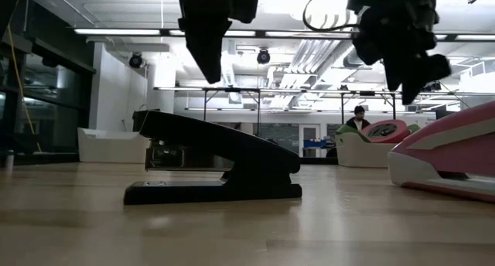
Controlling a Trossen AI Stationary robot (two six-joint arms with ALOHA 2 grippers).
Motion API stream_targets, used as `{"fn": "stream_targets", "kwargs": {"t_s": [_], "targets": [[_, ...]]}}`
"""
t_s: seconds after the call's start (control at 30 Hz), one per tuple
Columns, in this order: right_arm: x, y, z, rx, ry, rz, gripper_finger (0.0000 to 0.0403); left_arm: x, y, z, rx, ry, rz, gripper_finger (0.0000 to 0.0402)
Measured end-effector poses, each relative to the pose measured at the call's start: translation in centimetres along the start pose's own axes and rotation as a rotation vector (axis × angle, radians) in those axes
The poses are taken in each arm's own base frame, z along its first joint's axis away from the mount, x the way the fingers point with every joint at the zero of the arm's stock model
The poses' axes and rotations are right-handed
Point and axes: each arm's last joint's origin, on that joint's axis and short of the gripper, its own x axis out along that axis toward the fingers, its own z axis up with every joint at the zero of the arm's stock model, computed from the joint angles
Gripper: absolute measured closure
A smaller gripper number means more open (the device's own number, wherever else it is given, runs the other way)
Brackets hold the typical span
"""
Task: Pick and place Stapler, Stapler remover, tape
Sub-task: Put the pink stapler into the black bin
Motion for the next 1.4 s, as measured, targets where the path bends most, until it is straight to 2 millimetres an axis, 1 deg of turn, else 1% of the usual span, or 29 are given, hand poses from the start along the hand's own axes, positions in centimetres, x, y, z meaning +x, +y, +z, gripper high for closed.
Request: {"fn": "stream_targets", "kwargs": {"t_s": [0.1, 0.23, 0.43, 0.7, 0.83, 0.97, 1.07, 1.17, 1.27, 1.4], "targets": [[0.9, 0.8, -1.2, 0.072, 0.009, 0.010, 0.0192, 0.0, 0.0, 0.2, 0.019, -0.018, -0.005, 0.0064], [1.5, 2.0, -2.5, 0.141, -0.023, 0.003, 0.0192, 0.0, -0.1, 0.4, 0.046, -0.035, -0.023, 0.0064], [2.9, 3.8, -3.9, 0.188, -0.051, 0.001, 0.0192, 0.0, -0.2, 0.5, 0.043, -0.044, -0.045, 0.0064], [6.7, 5.7, -4.8, 0.181, -0.015, -0.030, 0.0192, 0.0, -0.2, 0.5, 0.043, -0.044, -0.048, 0.0064], [7.9, 6.2, -4.9, 0.169, -0.013, -0.041, 0.0192, 0.0, -0.3, 0.5, 0.044, -0.042, -0.057, 0.0064], [8.1, 6.3, -4.9, 0.188, -0.066, -0.051, 0.0192, 0.0, -0.3, 0.5, 0.056, -0.042, -0.058, 0.0064], [8.1, 6.0, -4.8, 0.287, -0.080, -0.072, 0.0192, 0.0, -0.3, 0.5, 0.069, -0.042, -0.058, 0.0064], [8.0, 5.5, -4.5, 0.353, -0.035, -0.103, 0.0188, 0.0, -0.3, 0.5, 0.069, -0.043, -0.057, 0.0064], [8.0, 5.3, -4.3, 0.352, -0.024, -0.107, 0.0175, 0.0, -0.3, 0.5, 0.068, -0.048, -0.053, 0.0064], [8.0, 5.4, -4.0, 0.348, -0.009, -0.083, 0.0143, -0.1, -0.3, 0.6, 0.066, -0.055, -0.054, 0.0064]]}}
